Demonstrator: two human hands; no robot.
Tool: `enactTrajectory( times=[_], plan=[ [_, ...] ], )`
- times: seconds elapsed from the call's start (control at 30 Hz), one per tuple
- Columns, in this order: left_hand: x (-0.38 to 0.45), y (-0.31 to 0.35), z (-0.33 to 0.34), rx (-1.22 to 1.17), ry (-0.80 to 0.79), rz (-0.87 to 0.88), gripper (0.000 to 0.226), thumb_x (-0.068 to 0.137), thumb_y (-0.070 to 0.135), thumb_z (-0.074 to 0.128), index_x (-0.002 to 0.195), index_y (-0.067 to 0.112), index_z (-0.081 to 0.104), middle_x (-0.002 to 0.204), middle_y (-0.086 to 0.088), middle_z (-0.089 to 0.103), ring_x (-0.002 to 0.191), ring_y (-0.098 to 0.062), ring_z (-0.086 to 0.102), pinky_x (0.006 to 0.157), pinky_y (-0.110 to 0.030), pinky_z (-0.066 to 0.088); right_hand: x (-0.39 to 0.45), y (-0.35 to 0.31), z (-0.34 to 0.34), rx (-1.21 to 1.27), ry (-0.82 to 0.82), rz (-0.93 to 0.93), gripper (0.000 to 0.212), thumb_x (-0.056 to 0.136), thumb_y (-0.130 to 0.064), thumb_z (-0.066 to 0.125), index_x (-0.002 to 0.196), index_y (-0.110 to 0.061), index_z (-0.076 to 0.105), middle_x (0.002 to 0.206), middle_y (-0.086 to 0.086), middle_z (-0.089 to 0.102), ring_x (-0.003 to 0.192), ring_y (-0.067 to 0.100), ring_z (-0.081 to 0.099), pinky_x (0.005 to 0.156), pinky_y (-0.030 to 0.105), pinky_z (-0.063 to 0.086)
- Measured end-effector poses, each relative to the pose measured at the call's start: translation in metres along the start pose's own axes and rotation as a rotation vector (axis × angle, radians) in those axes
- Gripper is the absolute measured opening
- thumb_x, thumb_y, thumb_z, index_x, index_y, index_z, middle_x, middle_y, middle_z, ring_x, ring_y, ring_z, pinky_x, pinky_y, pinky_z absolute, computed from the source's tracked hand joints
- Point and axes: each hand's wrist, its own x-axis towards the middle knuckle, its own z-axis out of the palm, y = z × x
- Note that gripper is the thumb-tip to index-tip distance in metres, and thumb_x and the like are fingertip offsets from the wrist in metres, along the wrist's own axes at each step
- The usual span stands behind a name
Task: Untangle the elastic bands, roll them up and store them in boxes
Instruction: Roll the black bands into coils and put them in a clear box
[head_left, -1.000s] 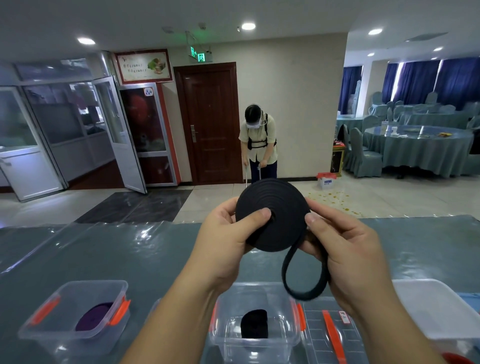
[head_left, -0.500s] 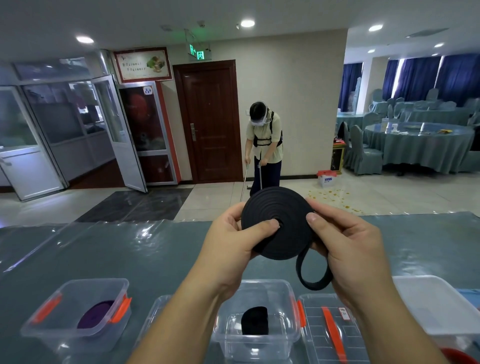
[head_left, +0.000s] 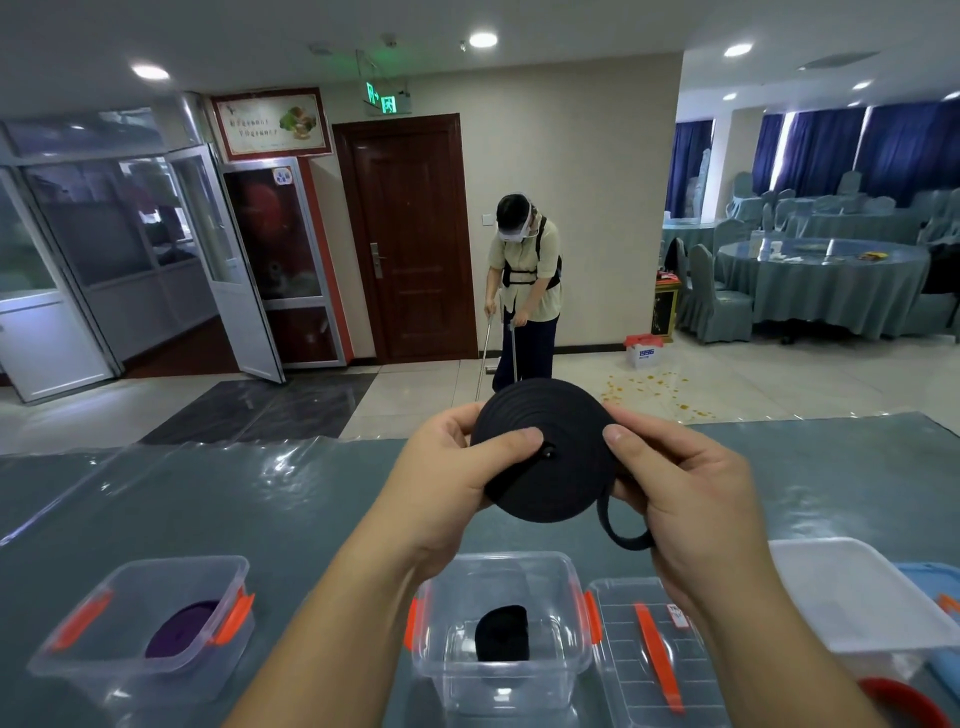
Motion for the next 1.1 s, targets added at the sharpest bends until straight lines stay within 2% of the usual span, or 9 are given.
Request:
enactTrajectory(
  times=[0.1, 0.2, 0.27, 0.37, 0.47, 0.6, 0.8, 1.0, 1.1],
  plan=[
    [0.001, 0.001, 0.001, -0.042, 0.039, 0.013, 0.031, 0.087, 0.006, 0.077, 0.118, 0.002, 0.072, 0.107, -0.016, 0.079, 0.097, -0.028, 0.077, 0.080, -0.036, 0.061, -0.002, 0.000, 0.001, 0.038, -0.015, 0.012, 0.021, 0.096, -0.003, 0.066, 0.112, -0.009, 0.078, 0.096, 0.009, 0.082, 0.082, 0.017, 0.079, 0.063, 0.017, 0.058],
    [0.000, -0.004, 0.010, -0.121, 0.078, 0.015, 0.033, 0.088, 0.006, 0.073, 0.121, 0.001, 0.071, 0.111, -0.017, 0.078, 0.099, -0.028, 0.077, 0.084, -0.040, 0.063, -0.003, -0.003, 0.003, 0.073, -0.007, 0.017, 0.022, 0.100, -0.005, 0.061, 0.113, -0.009, 0.078, 0.092, 0.007, 0.081, 0.065, 0.007, 0.072, 0.055, 0.013, 0.053],
    [-0.002, -0.008, 0.012, -0.144, 0.042, -0.038, 0.040, 0.084, 0.006, 0.078, 0.123, 0.003, 0.070, 0.114, -0.017, 0.078, 0.101, -0.029, 0.076, 0.085, -0.041, 0.063, 0.000, -0.004, 0.001, 0.088, 0.008, 0.025, 0.021, 0.099, -0.005, 0.063, 0.113, -0.009, 0.078, 0.098, 0.008, 0.081, 0.076, 0.008, 0.076, 0.061, 0.015, 0.056],
    [-0.003, -0.004, 0.010, -0.037, -0.030, -0.094, 0.037, 0.084, 0.001, 0.079, 0.120, 0.005, 0.072, 0.109, -0.015, 0.079, 0.096, -0.027, 0.077, 0.076, -0.034, 0.062, 0.002, -0.002, -0.004, 0.059, 0.011, 0.038, 0.021, 0.098, -0.004, 0.064, 0.112, -0.009, 0.078, 0.102, 0.007, 0.081, 0.096, 0.018, 0.079, 0.074, 0.020, 0.061],
    [-0.002, 0.000, 0.008, -0.006, 0.013, -0.059, 0.030, 0.087, -0.001, 0.075, 0.117, 0.005, 0.073, 0.105, -0.015, 0.080, 0.093, -0.026, 0.078, 0.074, -0.033, 0.061, -0.001, 0.000, -0.003, 0.049, 0.009, 0.047, 0.020, 0.098, -0.005, 0.064, 0.111, -0.011, 0.079, 0.095, 0.004, 0.082, 0.083, 0.012, 0.078, 0.066, 0.018, 0.059],
    [-0.006, -0.007, 0.017, -0.064, 0.097, 0.001, 0.032, 0.088, -0.001, 0.075, 0.119, 0.006, 0.072, 0.108, -0.014, 0.079, 0.099, -0.029, 0.077, 0.086, -0.041, 0.063, -0.003, 0.002, -0.001, 0.031, 0.014, 0.021, 0.023, 0.098, -0.010, 0.065, 0.116, -0.015, 0.078, 0.104, 0.002, 0.082, 0.098, 0.017, 0.078, 0.074, 0.026, 0.061],
    [-0.005, -0.001, 0.006, 0.108, -0.001, -0.085, 0.030, 0.088, 0.002, 0.076, 0.118, 0.008, 0.072, 0.104, -0.014, 0.080, 0.093, -0.028, 0.078, 0.075, -0.035, 0.062, -0.006, 0.008, -0.002, 0.041, 0.013, 0.053, 0.021, 0.097, -0.006, 0.065, 0.107, -0.017, 0.080, 0.101, 0.003, 0.082, 0.096, 0.018, 0.079, 0.071, 0.021, 0.061],
    [-0.009, -0.014, 0.018, 0.002, 0.101, 0.003, 0.027, 0.090, 0.003, 0.074, 0.117, 0.006, 0.073, 0.105, -0.015, 0.080, 0.098, -0.032, 0.078, 0.079, -0.040, 0.062, -0.012, 0.006, -0.002, 0.158, 0.001, 0.103, 0.028, 0.107, -0.011, 0.050, 0.118, -0.015, 0.075, 0.110, 0.006, 0.080, 0.105, 0.020, 0.076, 0.086, 0.035, 0.061],
    [-0.010, -0.019, 0.023, -0.090, 0.146, 0.015, 0.027, 0.091, 0.002, 0.073, 0.118, 0.006, 0.073, 0.107, -0.015, 0.079, 0.098, -0.031, 0.078, 0.076, -0.036, 0.062, -0.018, 0.008, -0.005, 0.196, 0.041, 0.096, 0.019, 0.104, -0.011, 0.054, 0.112, -0.011, 0.071, 0.103, 0.009, 0.080, 0.094, 0.020, 0.078, 0.076, 0.032, 0.064]
  ],
)
